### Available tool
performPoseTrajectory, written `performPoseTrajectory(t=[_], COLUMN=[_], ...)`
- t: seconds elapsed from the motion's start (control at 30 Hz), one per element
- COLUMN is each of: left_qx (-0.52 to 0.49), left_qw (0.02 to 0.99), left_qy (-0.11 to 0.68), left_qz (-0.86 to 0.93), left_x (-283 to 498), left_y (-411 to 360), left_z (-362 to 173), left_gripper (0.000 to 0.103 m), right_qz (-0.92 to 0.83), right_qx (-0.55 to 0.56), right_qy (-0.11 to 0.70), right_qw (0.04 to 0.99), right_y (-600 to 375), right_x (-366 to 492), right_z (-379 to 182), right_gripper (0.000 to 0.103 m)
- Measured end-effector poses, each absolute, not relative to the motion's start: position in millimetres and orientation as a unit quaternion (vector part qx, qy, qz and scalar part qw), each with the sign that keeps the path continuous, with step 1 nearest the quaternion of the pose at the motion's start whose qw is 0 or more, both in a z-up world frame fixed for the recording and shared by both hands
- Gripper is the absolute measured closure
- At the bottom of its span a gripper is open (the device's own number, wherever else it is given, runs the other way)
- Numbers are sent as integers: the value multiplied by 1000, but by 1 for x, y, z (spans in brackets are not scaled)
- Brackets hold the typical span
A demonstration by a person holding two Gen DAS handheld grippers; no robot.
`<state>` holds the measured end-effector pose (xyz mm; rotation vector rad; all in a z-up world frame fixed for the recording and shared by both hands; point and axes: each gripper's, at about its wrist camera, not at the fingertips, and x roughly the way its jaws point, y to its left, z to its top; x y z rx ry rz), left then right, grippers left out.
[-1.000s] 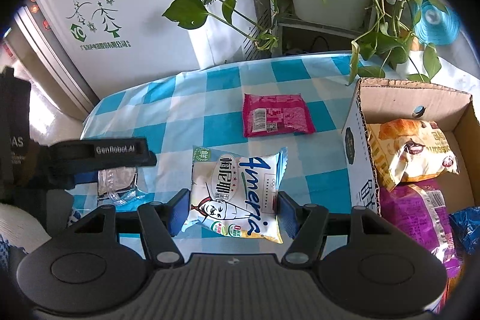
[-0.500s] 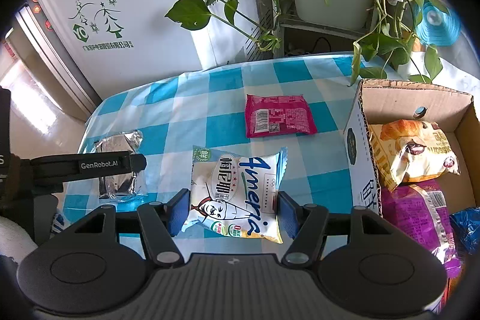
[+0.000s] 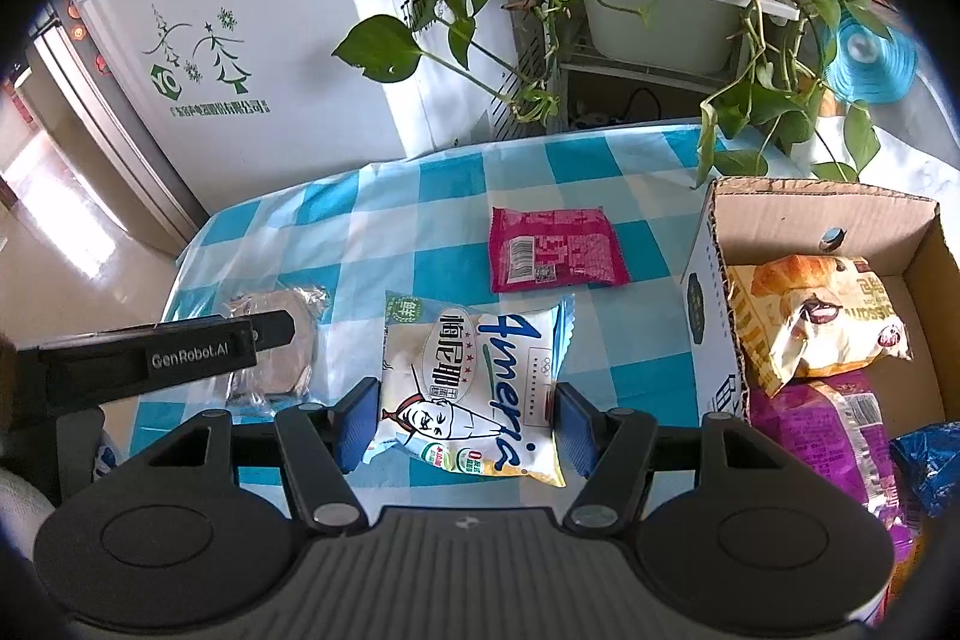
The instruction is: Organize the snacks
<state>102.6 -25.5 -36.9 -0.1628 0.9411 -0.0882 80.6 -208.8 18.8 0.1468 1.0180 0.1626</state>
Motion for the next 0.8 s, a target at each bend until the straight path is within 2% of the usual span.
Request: performPoseTrajectory(t=[0.1,0.23,0.33,0.37,0.6,0.73,0.8], left_qx=[-95,-114,-135,-140,-94,-60,-66], left_qw=[878,875,876,875,867,874,874], left_qy=[467,470,462,463,489,483,481], left_qz=[-31,-11,9,13,11,5,-3], left_x=[103,105,108,110,122,119,117], left_y=[-21,-15,-14,-14,-42,-47,-45], left_z=[-45,-48,-45,-46,-67,-74,-73], left_gripper=[52,40,26,25,25,41,43], right_qz=[75,73,71,71,69,66,66], right_qx=[71,73,75,75,81,82,83], right_qy=[487,485,486,485,484,482,481], right_qw=[867,868,868,868,869,870,870], right_y=[-211,-212,-213,-212,-214,-216,-216], right_x=[80,80,80,80,81,79,79], right_z=[19,20,20,20,20,21,22], right_gripper=[35,35,35,35,35,35,35])
